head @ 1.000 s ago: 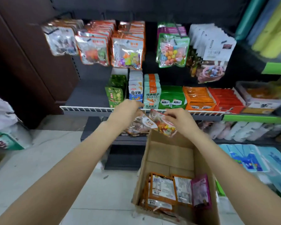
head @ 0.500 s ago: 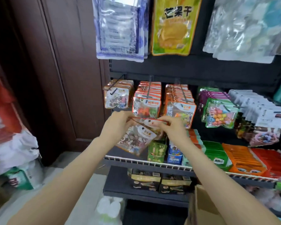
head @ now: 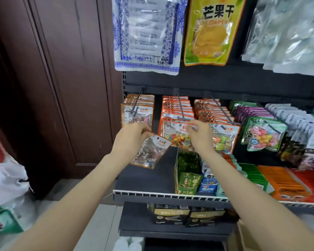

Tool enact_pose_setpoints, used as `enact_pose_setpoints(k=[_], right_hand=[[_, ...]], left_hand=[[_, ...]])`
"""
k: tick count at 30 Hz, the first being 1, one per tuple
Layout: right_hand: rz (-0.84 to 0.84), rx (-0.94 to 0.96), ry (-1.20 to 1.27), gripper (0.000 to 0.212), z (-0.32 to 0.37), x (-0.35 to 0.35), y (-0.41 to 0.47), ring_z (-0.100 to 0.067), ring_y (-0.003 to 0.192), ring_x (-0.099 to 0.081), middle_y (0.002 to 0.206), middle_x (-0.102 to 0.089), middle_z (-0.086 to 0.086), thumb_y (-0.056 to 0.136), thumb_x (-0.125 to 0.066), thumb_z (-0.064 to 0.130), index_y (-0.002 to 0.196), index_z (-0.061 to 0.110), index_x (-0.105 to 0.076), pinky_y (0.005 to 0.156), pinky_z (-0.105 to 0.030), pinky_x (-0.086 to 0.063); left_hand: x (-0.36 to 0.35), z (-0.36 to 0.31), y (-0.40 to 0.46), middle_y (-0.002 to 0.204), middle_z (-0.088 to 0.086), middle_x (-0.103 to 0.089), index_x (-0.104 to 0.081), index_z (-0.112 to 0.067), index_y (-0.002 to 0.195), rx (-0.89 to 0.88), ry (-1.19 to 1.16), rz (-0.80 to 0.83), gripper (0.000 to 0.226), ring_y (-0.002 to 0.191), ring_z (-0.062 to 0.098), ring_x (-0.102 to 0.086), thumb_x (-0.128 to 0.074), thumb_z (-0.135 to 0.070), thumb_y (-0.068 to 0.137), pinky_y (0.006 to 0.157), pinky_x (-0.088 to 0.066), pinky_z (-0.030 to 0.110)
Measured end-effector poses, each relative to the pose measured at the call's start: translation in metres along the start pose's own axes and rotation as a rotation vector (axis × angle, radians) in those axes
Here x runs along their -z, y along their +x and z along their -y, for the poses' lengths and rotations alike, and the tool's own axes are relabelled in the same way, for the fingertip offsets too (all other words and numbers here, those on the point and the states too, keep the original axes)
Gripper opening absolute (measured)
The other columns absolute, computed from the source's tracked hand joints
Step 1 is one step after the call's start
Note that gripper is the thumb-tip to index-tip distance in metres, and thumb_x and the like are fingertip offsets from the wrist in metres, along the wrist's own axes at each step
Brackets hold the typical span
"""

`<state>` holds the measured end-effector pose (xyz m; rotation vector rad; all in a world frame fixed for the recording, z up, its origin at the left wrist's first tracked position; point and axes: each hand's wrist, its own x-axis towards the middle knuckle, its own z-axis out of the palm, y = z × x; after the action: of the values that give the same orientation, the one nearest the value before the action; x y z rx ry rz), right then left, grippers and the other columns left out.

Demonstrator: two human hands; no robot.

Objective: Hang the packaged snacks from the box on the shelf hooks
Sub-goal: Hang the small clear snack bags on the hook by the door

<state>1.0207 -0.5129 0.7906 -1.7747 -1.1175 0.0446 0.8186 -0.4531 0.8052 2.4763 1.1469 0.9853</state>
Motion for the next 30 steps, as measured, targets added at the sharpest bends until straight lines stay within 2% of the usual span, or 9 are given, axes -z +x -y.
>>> enact_pose_setpoints(k=[3, 7, 12, 18, 21, 25, 27, 29, 30], right_hand=[[-0.035, 0.033, -0.063, 0.023, 0.0, -0.004, -0.001, -0.015, 0.09, -0.061, 0.103, -0.069, -0.006, 0.093, -0.055, 0.018, 0.105, 0.005, -0.069, 0.057, -0.007, -0.031], [-0.092, 0.054, -0.284, 0.022, 0.007, -0.008, 0.005, -0.018, 0.079, -0.061, 0.09, -0.067, -0.003, 0.093, -0.056, 0.025, 0.102, 0.01, -0.068, 0.049, -0.015, -0.029], [-0.143, 0.146, -0.508, 0.027, 0.007, -0.019, 0.015, -0.021, 0.103, -0.056, 0.112, -0.061, -0.006, 0.093, -0.057, 0.023, 0.117, 0.011, -0.061, 0.073, -0.028, -0.044], [-0.166, 0.195, -0.543, 0.045, -0.002, -0.02, 0.004, -0.024, 0.119, -0.044, 0.127, -0.049, -0.01, 0.084, -0.068, 0.016, 0.126, 0.01, -0.052, 0.09, -0.032, -0.046], [-0.174, 0.244, -0.465, 0.042, -0.008, -0.019, -0.015, -0.025, 0.124, -0.041, 0.131, -0.046, -0.011, 0.085, -0.067, 0.015, 0.124, 0.007, -0.052, 0.095, -0.033, -0.043], [-0.071, 0.244, -0.241, 0.022, -0.012, -0.022, -0.048, -0.021, 0.11, -0.046, 0.116, -0.051, -0.002, 0.094, -0.053, 0.02, 0.114, 0.013, -0.057, 0.085, -0.027, -0.04], [0.084, 0.211, -0.036, 0.027, -0.009, -0.03, -0.06, -0.018, 0.11, -0.05, 0.116, -0.051, 0.005, 0.096, -0.049, 0.028, 0.12, 0.017, -0.053, 0.089, -0.03, -0.044], [0.25, 0.192, 0.147, 0.042, 0.002, -0.04, -0.064, -0.013, 0.116, -0.05, 0.126, -0.049, 0.011, 0.093, -0.054, 0.032, 0.133, 0.029, -0.039, 0.095, -0.034, -0.046], [0.312, 0.191, 0.238, 0.053, 0.01, -0.045, -0.063, -0.009, 0.119, -0.048, 0.131, -0.046, 0.014, 0.092, -0.058, 0.028, 0.137, 0.036, -0.032, 0.097, -0.029, -0.045]], left_hand=[[-0.001, -0.001, 0.002, 0.084, -0.002, -0.069, -0.071, -0.021, 0.09, 0.009, -0.032, 0.006, 0.009, 0.083, 0.019, -0.063, -0.062, -0.023, 0.088, 0.075, -0.053, 0.035], [0.0, -0.003, 0.004, 0.084, -0.001, -0.069, -0.071, -0.02, 0.091, 0.008, -0.024, 0.006, 0.01, 0.083, 0.018, -0.063, -0.062, -0.023, 0.089, 0.074, -0.053, 0.037], [-0.002, -0.004, 0.003, 0.082, -0.004, -0.067, -0.07, -0.02, 0.09, 0.001, -0.013, 0.014, 0.009, 0.08, 0.015, -0.062, -0.062, -0.025, 0.089, 0.071, -0.053, 0.035], [-0.002, -0.004, -0.006, 0.072, -0.013, -0.06, -0.071, -0.02, 0.088, 0.037, -0.073, 0.0, 0.008, 0.075, 0.01, -0.06, -0.063, -0.022, 0.088, 0.07, -0.05, 0.027], [0.001, 0.001, -0.008, 0.077, -0.01, -0.065, -0.072, -0.018, 0.086, 0.091, -0.169, -0.011, 0.007, 0.077, 0.007, -0.061, -0.065, -0.019, 0.087, 0.072, -0.045, 0.019], [0.004, 0.014, -0.01, 0.083, -0.006, -0.069, -0.068, -0.024, 0.08, 0.165, -0.317, -0.017, 0.009, 0.082, 0.008, -0.062, -0.066, -0.019, 0.087, 0.071, -0.041, 0.012], [0.003, 0.025, -0.011, 0.082, -0.009, -0.069, -0.068, -0.026, 0.078, 0.223, -0.391, -0.028, 0.01, 0.08, 0.006, -0.062, -0.067, -0.02, 0.087, 0.076, -0.044, 0.017], [0.004, 0.036, -0.01, 0.074, -0.011, -0.068, -0.068, -0.025, 0.076, 0.276, -0.531, -0.044, 0.013, 0.072, 0.006, -0.06, -0.066, -0.016, 0.087, 0.077, -0.047, 0.027], [0.006, 0.041, -0.01, 0.07, -0.011, -0.067, -0.068, -0.023, 0.076, 0.302, -0.622, -0.064, 0.015, 0.068, 0.006, -0.06, -0.065, -0.013, 0.087, 0.075, -0.048, 0.03]])
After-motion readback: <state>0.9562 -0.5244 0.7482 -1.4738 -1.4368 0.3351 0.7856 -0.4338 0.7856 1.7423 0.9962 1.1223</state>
